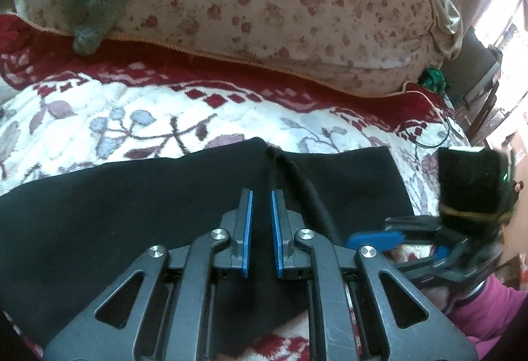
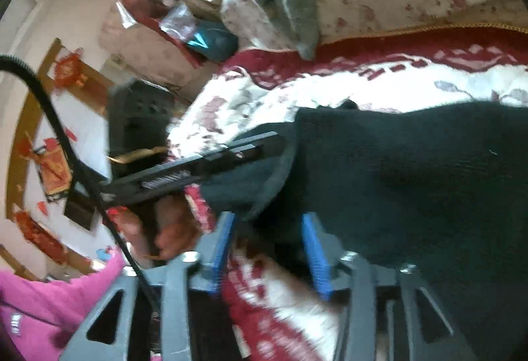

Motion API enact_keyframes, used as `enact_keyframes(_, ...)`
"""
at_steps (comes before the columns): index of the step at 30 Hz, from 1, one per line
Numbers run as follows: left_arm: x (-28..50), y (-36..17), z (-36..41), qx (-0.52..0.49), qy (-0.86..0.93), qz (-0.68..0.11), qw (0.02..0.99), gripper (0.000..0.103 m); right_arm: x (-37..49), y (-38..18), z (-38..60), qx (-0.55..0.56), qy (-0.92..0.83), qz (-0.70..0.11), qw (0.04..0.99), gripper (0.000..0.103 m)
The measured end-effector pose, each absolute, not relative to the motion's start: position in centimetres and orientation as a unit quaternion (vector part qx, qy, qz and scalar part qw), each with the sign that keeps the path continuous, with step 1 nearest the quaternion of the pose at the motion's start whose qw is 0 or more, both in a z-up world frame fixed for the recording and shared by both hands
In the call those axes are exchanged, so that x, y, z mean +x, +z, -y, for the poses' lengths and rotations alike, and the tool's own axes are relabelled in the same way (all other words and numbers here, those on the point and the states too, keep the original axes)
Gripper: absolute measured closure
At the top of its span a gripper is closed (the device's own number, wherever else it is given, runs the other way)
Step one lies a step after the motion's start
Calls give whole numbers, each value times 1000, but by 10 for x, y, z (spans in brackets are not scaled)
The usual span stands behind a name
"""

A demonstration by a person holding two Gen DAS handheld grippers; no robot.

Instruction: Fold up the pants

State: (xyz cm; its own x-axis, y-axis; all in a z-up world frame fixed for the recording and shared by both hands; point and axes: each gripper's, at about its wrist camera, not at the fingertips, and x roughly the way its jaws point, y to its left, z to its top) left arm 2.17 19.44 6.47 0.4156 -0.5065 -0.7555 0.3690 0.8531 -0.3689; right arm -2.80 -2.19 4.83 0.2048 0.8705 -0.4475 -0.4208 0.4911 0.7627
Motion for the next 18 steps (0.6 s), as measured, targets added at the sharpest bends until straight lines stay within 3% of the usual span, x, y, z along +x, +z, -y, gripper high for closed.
enact_keyframes(2, 15, 70, -196, -74, -261, -465, 843, 92, -37, 63, 43, 258, 430, -435, 748, 56)
enact_keyframes(4, 10, 73, -193, -85, -266, -461, 842, 71, -46, 74, 74, 267, 401, -410, 775, 55)
enact_keyframes(6, 6, 77, -190, -99, -272, -454, 843, 59, -50, 78, 109, 276, 356, -398, 799, 54)
enact_keyframes(11, -4, 84, -172, -124, -280, -442, 843, 58, -45, 60, 153, 281, 250, -415, 829, 54)
enact_keyframes(18, -7, 59, -148, -63, -179, -468, 863, 57, -23, 24, 147, 336, 261, -433, 795, 52)
